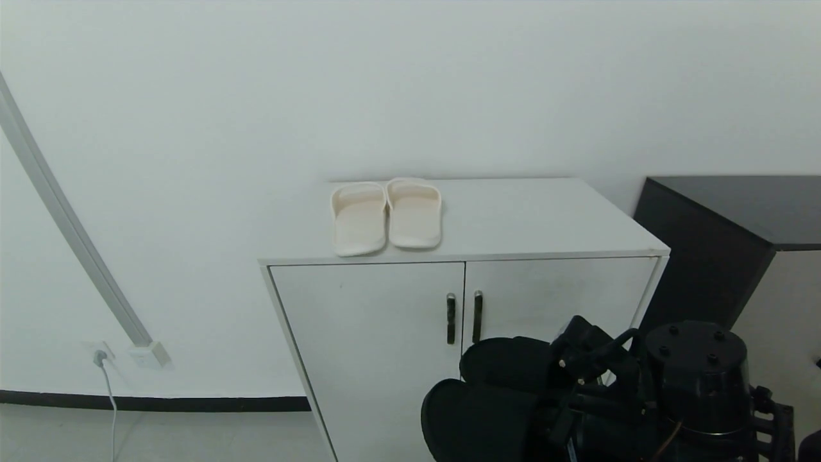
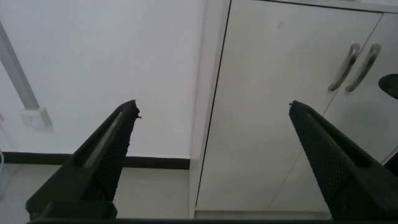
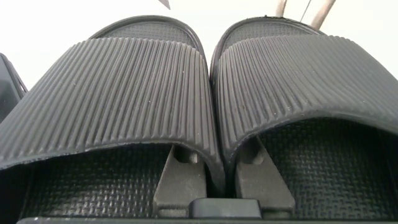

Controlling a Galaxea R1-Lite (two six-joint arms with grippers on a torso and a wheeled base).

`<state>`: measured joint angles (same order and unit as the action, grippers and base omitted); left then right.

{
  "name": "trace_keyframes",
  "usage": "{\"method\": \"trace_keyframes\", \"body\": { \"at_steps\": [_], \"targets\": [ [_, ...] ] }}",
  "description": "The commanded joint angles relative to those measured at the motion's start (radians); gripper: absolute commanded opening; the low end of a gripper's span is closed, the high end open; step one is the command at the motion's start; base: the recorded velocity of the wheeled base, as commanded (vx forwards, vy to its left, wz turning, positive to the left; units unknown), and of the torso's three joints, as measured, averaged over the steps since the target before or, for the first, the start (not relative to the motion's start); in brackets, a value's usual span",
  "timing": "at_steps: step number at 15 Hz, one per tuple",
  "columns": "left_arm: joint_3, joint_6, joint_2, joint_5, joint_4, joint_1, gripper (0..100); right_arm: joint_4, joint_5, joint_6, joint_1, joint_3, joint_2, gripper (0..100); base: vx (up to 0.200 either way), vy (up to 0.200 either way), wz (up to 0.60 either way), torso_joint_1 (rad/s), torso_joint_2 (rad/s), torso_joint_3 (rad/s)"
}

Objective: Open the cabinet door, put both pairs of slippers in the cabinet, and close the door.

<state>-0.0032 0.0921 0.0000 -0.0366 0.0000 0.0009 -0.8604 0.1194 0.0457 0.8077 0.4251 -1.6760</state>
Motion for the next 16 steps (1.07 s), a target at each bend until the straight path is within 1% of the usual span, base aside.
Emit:
{"method": "trace_keyframes", "body": {
  "at_steps": [1,7,11,12,13,14,15,16],
  "targets": [
    [0.0,0.0,0.0,0.0,0.0,0.001,100,-0.002,0.0,-0.001,0.002,-0.002,-0.01,0,0.0,0.0,0.0,-0.188,0.5,0.305],
    [0.0,-0.002,0.002,0.001,0.0,0.001,100,-0.008,-0.006,-0.001,0.005,-0.003,-0.007,0,0.0,0.0,0.0,-0.159,0.48,0.325],
    [0.0,-0.005,0.0,0.0,0.0,0.002,100,-0.009,-0.003,-0.001,0.008,-0.009,-0.01,0,0.0,0.0,0.0,-0.119,0.46,0.341],
    [0.0,-0.011,0.0,-0.002,0.0,0.001,100,-0.009,-0.003,-0.001,0.008,-0.011,-0.01,0,0.0,0.0,0.0,-0.1,0.45,0.354],
    [-0.004,-0.055,0.0,-0.006,-0.002,0.002,100,-0.012,-0.004,-0.001,0.008,-0.014,-0.007,0,0.0,0.0,0.0,-0.071,0.46,0.369],
    [-0.006,-0.065,0.0,-0.005,-0.002,0.002,100,-0.02,-0.006,-0.001,0.01,-0.016,-0.007,0,0.0,0.0,0.0,-0.071,0.46,0.378],
    [-0.035,-0.061,0.008,-0.003,-0.005,0.002,100,-0.029,-0.007,-0.003,0.011,-0.016,-0.007,0,0.0,0.0,0.0,-0.051,0.45,0.383],
    [-0.156,-0.018,0.049,0.003,0.002,-0.001,100,-0.037,-0.007,-0.009,0.013,-0.022,-0.004,0,0.0,0.0,0.0,0.002,0.35,0.3]
  ]
}}
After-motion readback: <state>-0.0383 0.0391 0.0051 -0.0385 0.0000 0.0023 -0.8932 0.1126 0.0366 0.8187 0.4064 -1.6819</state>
